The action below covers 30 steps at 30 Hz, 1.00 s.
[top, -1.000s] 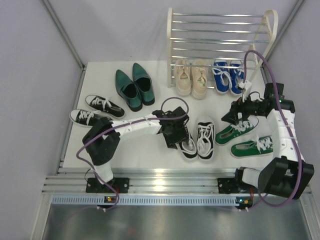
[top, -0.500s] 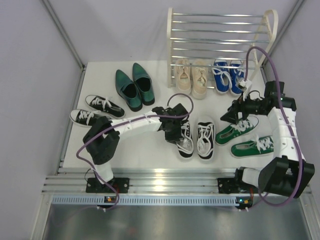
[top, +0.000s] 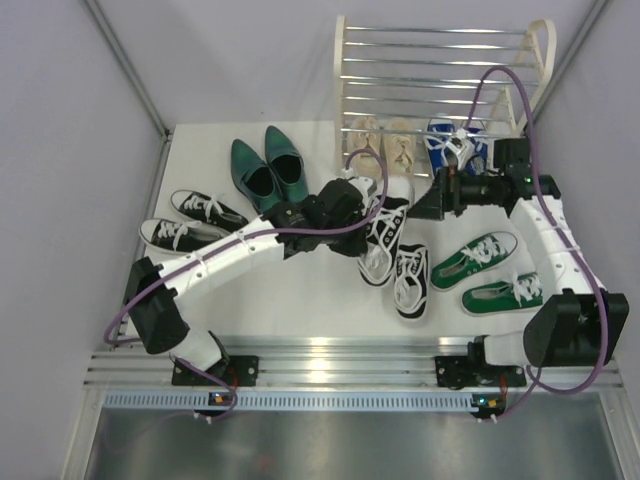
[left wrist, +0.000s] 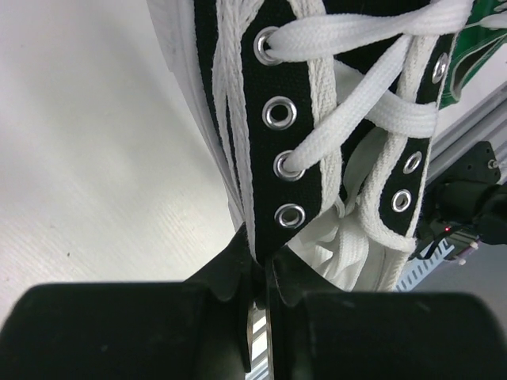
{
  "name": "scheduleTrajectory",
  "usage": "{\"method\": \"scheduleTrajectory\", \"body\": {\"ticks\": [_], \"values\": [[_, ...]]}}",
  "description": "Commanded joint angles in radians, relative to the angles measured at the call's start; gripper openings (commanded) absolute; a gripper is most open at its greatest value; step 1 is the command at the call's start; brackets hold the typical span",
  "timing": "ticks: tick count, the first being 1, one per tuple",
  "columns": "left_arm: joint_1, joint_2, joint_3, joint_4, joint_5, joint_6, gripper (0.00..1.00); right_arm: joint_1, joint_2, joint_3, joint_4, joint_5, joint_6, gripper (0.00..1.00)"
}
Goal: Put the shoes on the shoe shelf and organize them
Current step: Pick up the shoe at the center of the board.
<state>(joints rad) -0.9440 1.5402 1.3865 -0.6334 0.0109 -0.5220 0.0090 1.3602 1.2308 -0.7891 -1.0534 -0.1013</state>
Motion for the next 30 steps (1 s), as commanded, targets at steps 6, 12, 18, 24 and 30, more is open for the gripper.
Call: {"method": "scheduleTrajectory", "body": {"ticks": [6, 12, 18, 24, 30], "values": [[0.002, -0.023, 0.075, 0.182, 0.089, 0.036, 0.00, 0.169, -0.033, -0.033, 0.263, 0.291, 0.466, 0.99], [0.002, -0.061, 0.025, 0.256, 0.083, 0.019, 0.00, 0.178, -0.021, -0.066, 0.358, 0.245, 0.569, 0.58], [0.042, -0.135, -0.095, 0.409, 0.112, -0.145, 0.43, 0.168, -0.047, -0.088, 0.467, 0.173, 0.701, 0.00], [0.100, -0.310, -0.375, 0.728, 0.136, -0.311, 0.89, 0.115, -0.073, -0.100, 0.617, 0.185, 0.880, 0.00], [0.108, -0.362, -0.399, 0.693, 0.063, -0.299, 0.88, 0.109, -0.076, -0.100, 0.648, 0.233, 0.957, 0.00]]}}
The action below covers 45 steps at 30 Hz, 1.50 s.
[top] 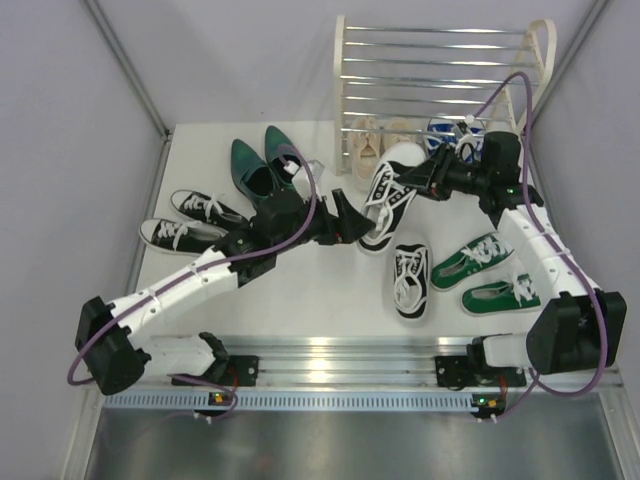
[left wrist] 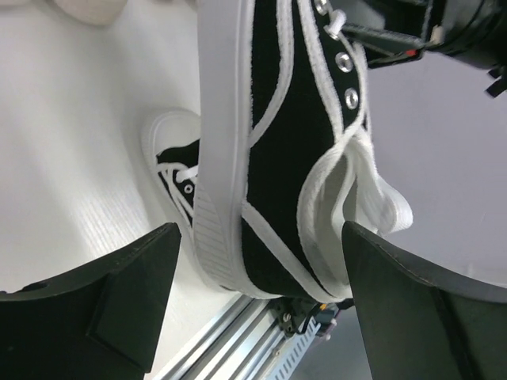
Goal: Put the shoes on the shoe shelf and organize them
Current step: Pick up the shoe at the center of the board, then place the shoe at the shoe shelf.
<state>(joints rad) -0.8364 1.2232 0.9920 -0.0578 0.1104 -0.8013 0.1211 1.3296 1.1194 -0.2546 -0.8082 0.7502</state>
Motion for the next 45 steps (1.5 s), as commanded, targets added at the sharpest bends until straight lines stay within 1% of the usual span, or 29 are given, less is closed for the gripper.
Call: {"method": "scheduleTrajectory", "body": {"ticks": [1, 6, 9, 10, 11, 12, 14, 16, 17, 19, 20, 21, 23, 24, 25, 26, 27, 28, 29, 30, 31, 32, 33, 34, 35, 37, 38, 41, 45], "values": [[0.000, -0.047, -0.004, 0.118, -0.063, -0.015, 0.87, 0.000, -0.044, 0.010, 0.112, -0.005, 0.104, 0.00], [-0.001, -0.022, 0.034, 0.122, -0.100, 0.051, 0.83, 0.008, -0.056, -0.009, 0.110, 0.024, 0.093, 0.00], [-0.007, 0.027, 0.078, 0.121, -0.100, 0.102, 0.72, 0.009, -0.066, -0.023, 0.127, 0.038, 0.119, 0.00], [-0.012, 0.041, 0.094, 0.115, -0.098, 0.140, 0.65, 0.009, -0.066, -0.026, 0.139, 0.046, 0.126, 0.00], [-0.018, 0.068, 0.106, 0.095, -0.098, 0.160, 0.61, 0.011, -0.069, -0.029, 0.144, 0.047, 0.132, 0.00], [-0.030, 0.082, 0.125, 0.078, -0.100, 0.178, 0.61, 0.009, -0.072, -0.029, 0.143, 0.055, 0.133, 0.00], [-0.056, 0.111, 0.164, 0.027, -0.158, 0.230, 0.56, 0.009, -0.073, -0.030, 0.146, 0.055, 0.133, 0.00], [-0.069, 0.125, 0.186, 0.015, -0.176, 0.267, 0.51, 0.009, -0.076, -0.036, 0.143, 0.060, 0.135, 0.00], [-0.075, 0.133, 0.191, 0.007, -0.182, 0.278, 0.46, 0.011, -0.079, -0.038, 0.146, 0.061, 0.138, 0.00], [-0.079, 0.142, 0.201, -0.005, -0.193, 0.307, 0.42, 0.009, -0.079, -0.047, 0.150, 0.061, 0.144, 0.00], [-0.081, 0.150, 0.204, -0.011, -0.196, 0.315, 0.31, 0.009, -0.079, -0.049, 0.153, 0.060, 0.144, 0.00], [-0.082, 0.154, 0.208, -0.020, -0.199, 0.324, 0.25, 0.009, -0.079, -0.050, 0.156, 0.060, 0.146, 0.00], [-0.081, 0.157, 0.209, -0.023, -0.212, 0.341, 0.01, 0.009, -0.079, -0.055, 0.163, 0.060, 0.140, 0.00], [-0.081, 0.157, 0.208, -0.024, -0.224, 0.341, 0.00, 0.009, -0.078, -0.056, 0.164, 0.053, 0.132, 0.00], [-0.081, 0.154, 0.206, -0.024, -0.262, 0.338, 0.00, 0.011, -0.078, -0.055, 0.166, 0.049, 0.123, 0.02], [-0.079, 0.150, 0.209, -0.027, -0.287, 0.329, 0.00, 0.009, -0.079, -0.050, 0.169, 0.043, 0.074, 0.08], [-0.078, 0.150, 0.212, -0.037, -0.319, 0.295, 0.00, 0.009, -0.079, -0.043, 0.155, 0.028, 0.028, 0.18], [-0.073, 0.141, 0.212, -0.051, -0.349, 0.281, 0.00, 0.008, -0.081, -0.005, 0.129, 0.021, -0.041, 0.43], [-0.054, 0.139, 0.212, -0.053, -0.350, 0.266, 0.00, 0.006, -0.090, 0.019, 0.085, 0.024, -0.192, 0.55], [-0.038, 0.134, 0.214, -0.054, -0.347, 0.236, 0.00, 0.005, -0.093, 0.042, 0.011, 0.039, -0.262, 0.67], [-0.023, 0.127, 0.214, -0.051, -0.331, 0.220, 0.00, -0.001, -0.101, 0.075, -0.023, 0.035, -0.326, 0.85], [0.009, 0.125, 0.215, -0.048, -0.322, 0.205, 0.00, -0.020, -0.116, 0.086, -0.046, 0.037, -0.432, 0.92], [0.026, 0.124, 0.220, -0.045, -0.310, 0.179, 0.00, -0.032, -0.125, 0.094, -0.084, 0.040, -0.475, 0.99], [0.045, 0.128, 0.221, -0.042, -0.298, 0.169, 0.00, -0.046, -0.133, 0.106, -0.104, 0.034, -0.520, 0.99], [0.075, 0.133, 0.226, -0.028, -0.273, 0.163, 0.00, -0.078, -0.153, 0.109, -0.121, 0.024, -0.602, 0.99], [0.098, 0.157, 0.249, -0.013, -0.261, 0.162, 0.00, -0.110, -0.173, 0.105, -0.169, -0.011, -0.679, 1.00], [0.115, 0.171, 0.261, -0.004, -0.249, 0.163, 0.00, -0.165, -0.196, 0.099, -0.181, -0.025, -0.731, 1.00], [0.144, 0.243, 0.336, 0.000, -0.239, 0.160, 0.00, -0.230, -0.248, 0.059, -0.201, -0.059, -0.808, 0.99], [0.152, 0.344, 0.470, -0.031, -0.308, 0.148, 0.00, -0.284, -0.305, 0.005, -0.212, -0.069, -0.830, 0.99]]}}
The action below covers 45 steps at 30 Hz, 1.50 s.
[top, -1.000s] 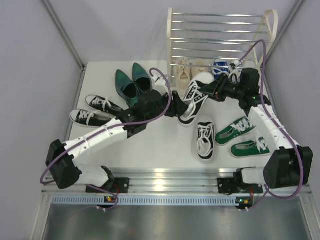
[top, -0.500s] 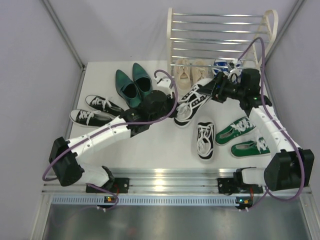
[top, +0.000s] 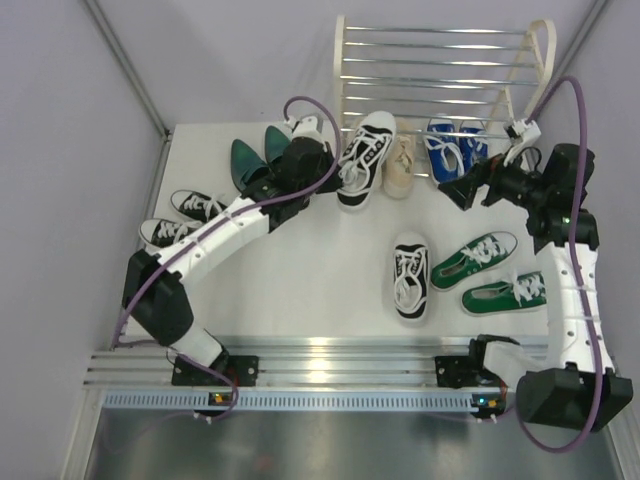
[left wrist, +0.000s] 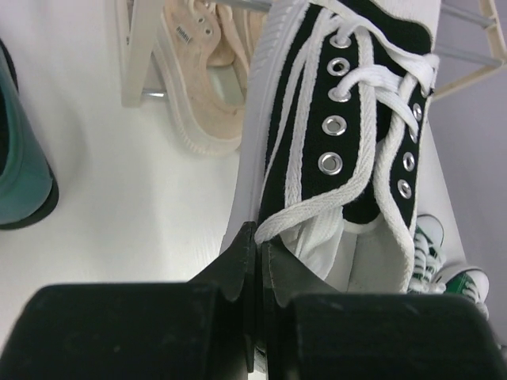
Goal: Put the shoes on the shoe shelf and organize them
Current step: Place the shoe at the shoe shelf.
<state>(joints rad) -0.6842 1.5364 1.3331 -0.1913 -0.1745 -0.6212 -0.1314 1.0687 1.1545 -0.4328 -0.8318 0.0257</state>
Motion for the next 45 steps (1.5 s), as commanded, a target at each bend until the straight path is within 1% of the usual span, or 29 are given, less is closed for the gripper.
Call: {"method": "scheduleTrajectory", "body": {"ticks": [1, 5, 8, 9, 12, 16, 25, 29, 34, 44, 45], "values": [[0.002, 0.069, 0.152, 0.101, -0.028, -0.032, 0.00, -0.043, -0.053, -0.047, -0.032, -0.052, -0.106, 0.99], [0.014, 0.160, 0.291, 0.073, -0.086, -0.046, 0.00, -0.092, -0.090, -0.067, -0.041, -0.064, -0.104, 0.99], [0.031, 0.221, 0.356, 0.070, -0.115, -0.058, 0.00, -0.102, -0.087, -0.061, -0.050, -0.064, -0.107, 0.99], [0.034, 0.237, 0.403, 0.069, -0.121, -0.058, 0.00, -0.103, -0.085, -0.058, -0.049, -0.066, -0.107, 0.99], [0.046, 0.315, 0.483, 0.073, -0.129, -0.063, 0.00, -0.105, -0.085, -0.055, -0.032, -0.087, -0.099, 0.99], [0.066, 0.392, 0.572, 0.090, -0.118, -0.086, 0.00, -0.105, -0.088, -0.050, -0.021, -0.102, -0.087, 0.99], [0.077, 0.522, 0.727, 0.105, -0.172, -0.084, 0.00, -0.109, -0.095, -0.044, -0.024, -0.099, -0.084, 0.99], [0.075, 0.557, 0.768, 0.107, -0.197, -0.087, 0.00, -0.109, -0.093, -0.045, -0.029, -0.101, -0.084, 1.00], [0.075, 0.571, 0.775, 0.130, -0.230, -0.081, 0.00, -0.111, -0.095, -0.049, -0.032, -0.099, -0.084, 0.99], [0.075, 0.603, 0.779, 0.167, -0.253, -0.063, 0.00, -0.112, -0.098, -0.064, -0.029, -0.104, -0.078, 1.00], [0.077, 0.608, 0.781, 0.168, -0.252, -0.064, 0.02, -0.112, -0.096, -0.064, -0.027, -0.104, -0.078, 0.99]]}}
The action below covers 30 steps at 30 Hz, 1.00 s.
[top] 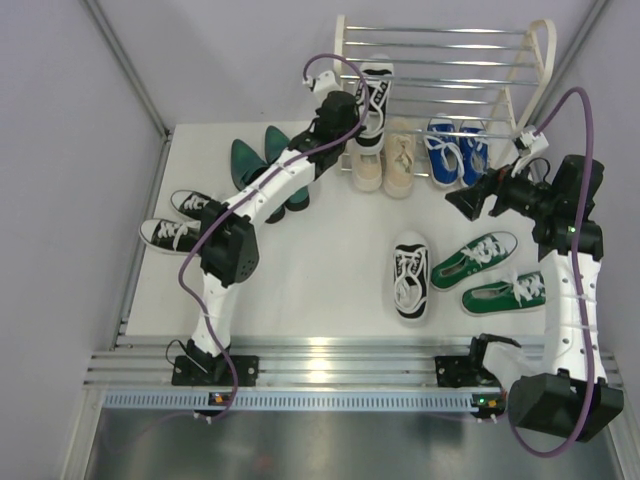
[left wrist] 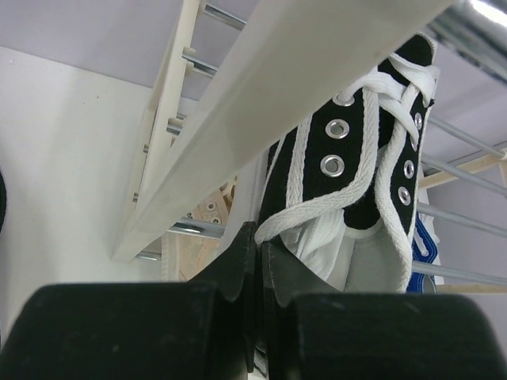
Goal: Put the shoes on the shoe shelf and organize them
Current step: Place the shoe at the shoe shelf.
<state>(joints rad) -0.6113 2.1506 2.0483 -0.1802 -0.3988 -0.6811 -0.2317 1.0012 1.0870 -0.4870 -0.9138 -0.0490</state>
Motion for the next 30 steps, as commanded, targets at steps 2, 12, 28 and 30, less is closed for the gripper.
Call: {"method": "scheduleTrajectory", "body": {"ticks": [2, 12, 28, 30], "values": [[0.004, -0.001, 0.075, 0.159, -0.028, -0.003, 0.12, -0.012, -0.030, 0.001, 0.025, -0.023, -0.003, 0.99], [0.002, 0.002, 0.101, 0.160, 0.015, -0.008, 0.41, -0.012, -0.033, 0.002, 0.004, -0.026, -0.029, 0.99], [0.001, -0.247, -0.131, 0.159, 0.216, -0.002, 0.65, -0.009, 0.040, 0.034, -0.143, -0.237, -0.362, 1.00], [-0.001, -0.270, -0.143, 0.145, 0.253, -0.001, 0.66, -0.008, 0.063, 0.053, -0.148, -0.254, -0.387, 0.99]]}}
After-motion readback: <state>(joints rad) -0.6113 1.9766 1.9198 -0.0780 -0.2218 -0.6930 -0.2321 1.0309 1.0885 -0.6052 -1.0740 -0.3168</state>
